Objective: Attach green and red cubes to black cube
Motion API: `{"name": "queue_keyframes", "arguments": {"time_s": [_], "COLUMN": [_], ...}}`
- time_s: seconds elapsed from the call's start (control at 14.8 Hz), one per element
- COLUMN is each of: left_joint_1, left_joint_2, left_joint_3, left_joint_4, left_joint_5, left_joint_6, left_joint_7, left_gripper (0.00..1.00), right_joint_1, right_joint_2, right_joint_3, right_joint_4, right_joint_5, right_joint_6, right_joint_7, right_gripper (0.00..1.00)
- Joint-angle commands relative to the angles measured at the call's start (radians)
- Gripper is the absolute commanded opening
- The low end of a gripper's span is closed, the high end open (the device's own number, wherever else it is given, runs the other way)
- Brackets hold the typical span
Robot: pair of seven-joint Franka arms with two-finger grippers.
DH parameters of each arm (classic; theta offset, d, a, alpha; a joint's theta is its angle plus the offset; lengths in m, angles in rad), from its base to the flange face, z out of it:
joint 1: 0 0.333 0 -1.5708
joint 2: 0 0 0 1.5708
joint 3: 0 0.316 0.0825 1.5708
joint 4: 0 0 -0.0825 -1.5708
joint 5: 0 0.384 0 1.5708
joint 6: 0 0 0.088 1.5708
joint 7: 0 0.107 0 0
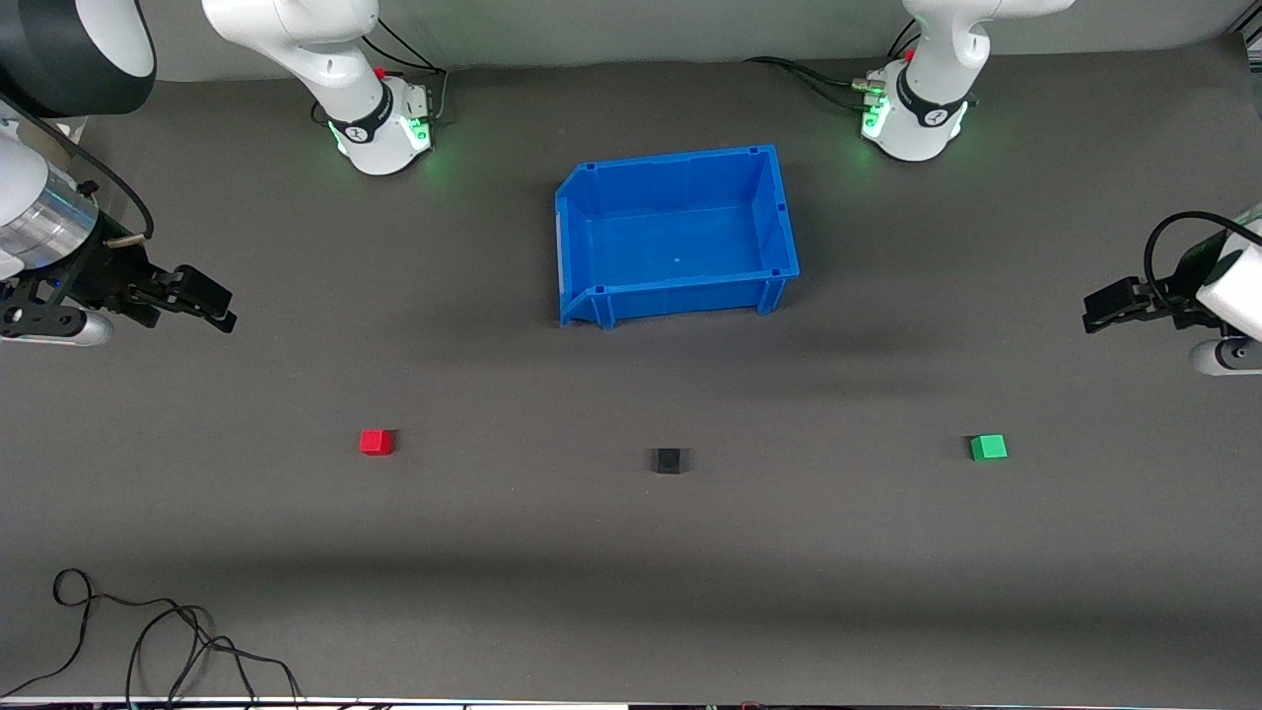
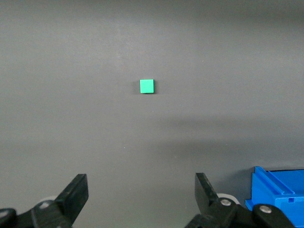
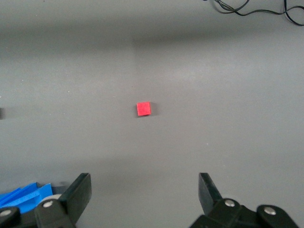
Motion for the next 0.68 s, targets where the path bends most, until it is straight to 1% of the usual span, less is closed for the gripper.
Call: {"name": "queue_keyframes", "arguments": {"time_s": [0.0, 0.14, 0.47, 0.61], "left_joint_1": [-0.006, -0.009, -0.012, -0.006], "left_joint_2": [-0.012, -0.011, -0.006, 0.0], "left_joint_3": [0.005, 0.005, 0.005, 0.005], "left_joint_4": [-0.006, -0.005, -0.003, -0.017], "left_joint_5": [0.003, 0.009, 0.009, -0.002], "left_joint_6": [0.007, 0.007, 0.01, 0.042], "left_joint_7": [0.001, 0.006, 0.0, 0.0], "left_gripper": [1.0, 1.0, 1.0, 1.0], "right_joint_1": [0.012, 0.012, 0.013, 0.015], "right_joint_2": [0.002, 0.019, 0.02, 0.022], "right_joint_3": [-0.008, -0.008, -0.007, -0.007], "right_joint_4": [0.011, 0.032, 0.034, 0.032], "right_joint_5": [-0.005, -0.005, -0.005, -0.005], "right_joint_6": [-0.011, -0.011, -0.011, -0.011], "right_joint_7": [0.011, 0.011, 0.011, 0.011], "right_gripper": [1.0, 1.0, 1.0, 1.0]}}
